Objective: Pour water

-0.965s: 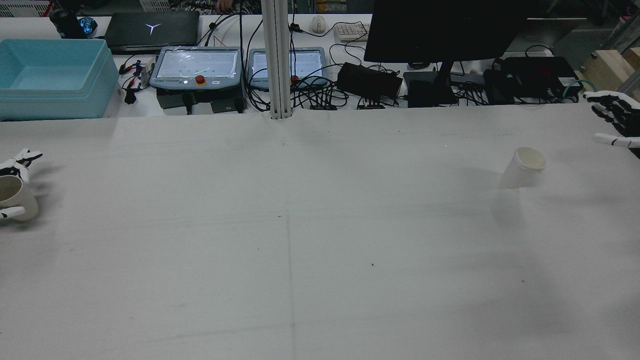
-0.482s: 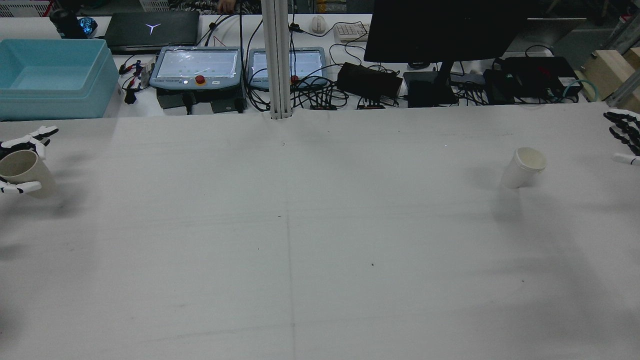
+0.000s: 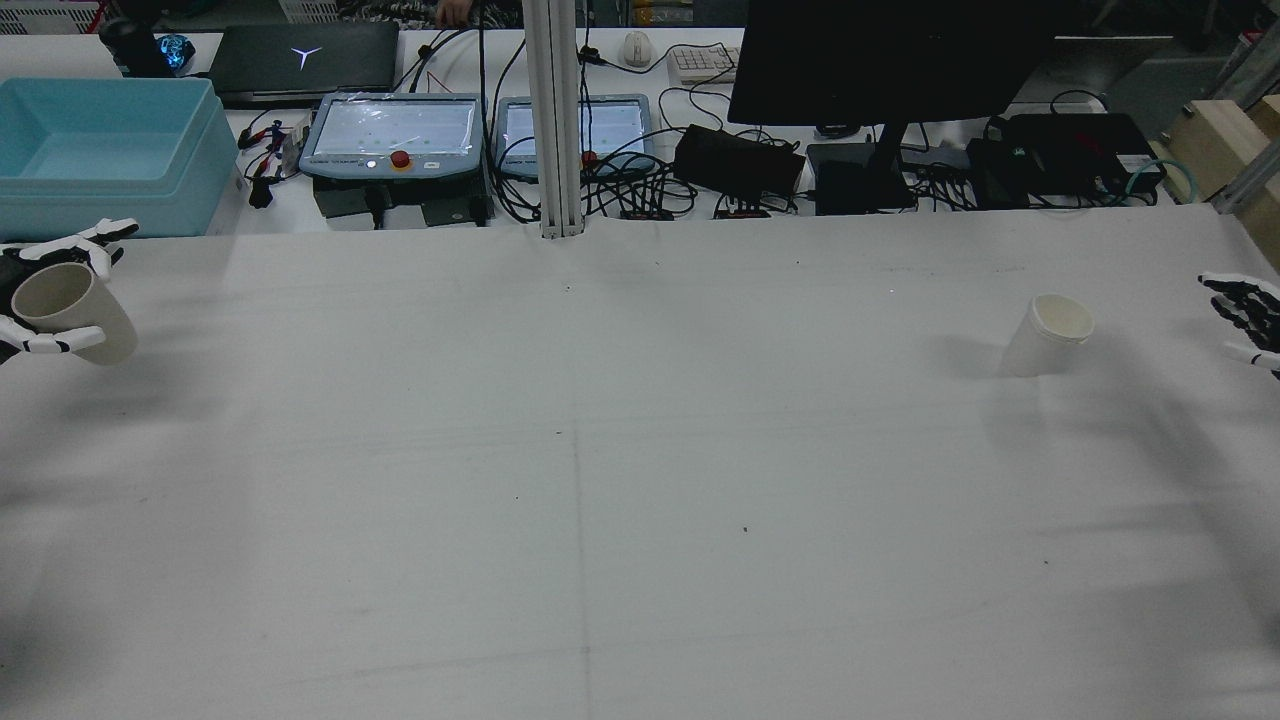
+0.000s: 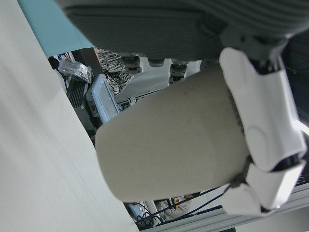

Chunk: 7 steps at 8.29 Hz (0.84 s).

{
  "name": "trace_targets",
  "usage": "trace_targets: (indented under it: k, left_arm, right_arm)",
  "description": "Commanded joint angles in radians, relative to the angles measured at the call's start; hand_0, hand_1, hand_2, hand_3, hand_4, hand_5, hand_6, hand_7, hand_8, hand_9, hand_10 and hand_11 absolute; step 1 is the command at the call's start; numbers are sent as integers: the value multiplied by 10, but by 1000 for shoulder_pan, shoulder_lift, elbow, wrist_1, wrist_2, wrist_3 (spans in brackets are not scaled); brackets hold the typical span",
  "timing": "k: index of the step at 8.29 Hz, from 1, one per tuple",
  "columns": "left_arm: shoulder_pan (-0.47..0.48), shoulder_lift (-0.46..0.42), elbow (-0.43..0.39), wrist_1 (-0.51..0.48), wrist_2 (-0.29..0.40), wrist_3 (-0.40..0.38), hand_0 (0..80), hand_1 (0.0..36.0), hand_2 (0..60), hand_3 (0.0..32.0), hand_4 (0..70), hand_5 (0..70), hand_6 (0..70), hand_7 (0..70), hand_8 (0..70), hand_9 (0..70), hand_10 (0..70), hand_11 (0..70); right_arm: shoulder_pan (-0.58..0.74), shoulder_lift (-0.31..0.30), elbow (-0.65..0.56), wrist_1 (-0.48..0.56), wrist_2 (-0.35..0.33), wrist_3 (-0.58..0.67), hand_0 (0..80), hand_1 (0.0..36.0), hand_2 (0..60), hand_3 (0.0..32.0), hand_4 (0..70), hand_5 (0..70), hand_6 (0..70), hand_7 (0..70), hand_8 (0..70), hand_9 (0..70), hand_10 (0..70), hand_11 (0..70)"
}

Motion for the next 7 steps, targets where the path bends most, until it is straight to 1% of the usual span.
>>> trace_targets:
  k: [1, 2, 3, 4, 5, 6, 7]
  left_arm:
    - [2, 7, -23, 28, -40, -60, 521, 360, 600, 0, 570, 700, 63, 142, 9, 14, 29, 61]
    - [1, 12, -23, 21, -42, -62, 515, 360, 600, 0, 562, 700, 59, 135, 7, 13, 29, 60]
    - [1, 13, -23, 18, -42, -62, 511, 360, 600, 0, 556, 700, 57, 133, 9, 12, 27, 57]
    - [1, 13, -23, 16, -42, -62, 508, 360, 600, 0, 551, 700, 56, 129, 7, 11, 26, 55]
    - [1, 13, -23, 13, -42, -62, 505, 360, 600, 0, 550, 700, 55, 128, 8, 11, 26, 55]
    - [1, 15, -23, 13, -42, -68, 505, 360, 600, 0, 547, 700, 55, 127, 7, 11, 27, 56]
    - [1, 16, -17, 15, -42, -85, 505, 360, 600, 0, 544, 700, 55, 127, 7, 11, 26, 54]
  right_arm:
    - [-54, 44, -30, 23, 5, -80, 467, 152, 186, 0, 44, 282, 89, 144, 18, 34, 48, 85]
    - [-63, 44, -31, 24, 6, -108, 467, 152, 186, 0, 44, 282, 89, 144, 18, 34, 48, 85]
    - [-86, 44, -30, 24, 29, -128, 469, 158, 187, 0, 34, 271, 84, 135, 16, 29, 45, 81]
    - [-127, 48, -30, 24, 66, -130, 469, 158, 187, 0, 34, 271, 84, 135, 16, 29, 45, 81]
    - [-173, 64, -30, 23, 108, -130, 488, 191, 198, 0, 0, 223, 68, 106, 3, 7, 27, 60]
    - [-218, 70, -30, 23, 164, -128, 494, 197, 194, 0, 0, 226, 67, 106, 3, 7, 21, 52]
    - [-256, 73, -28, 23, 204, -128, 498, 203, 196, 0, 0, 229, 69, 110, 3, 8, 19, 50]
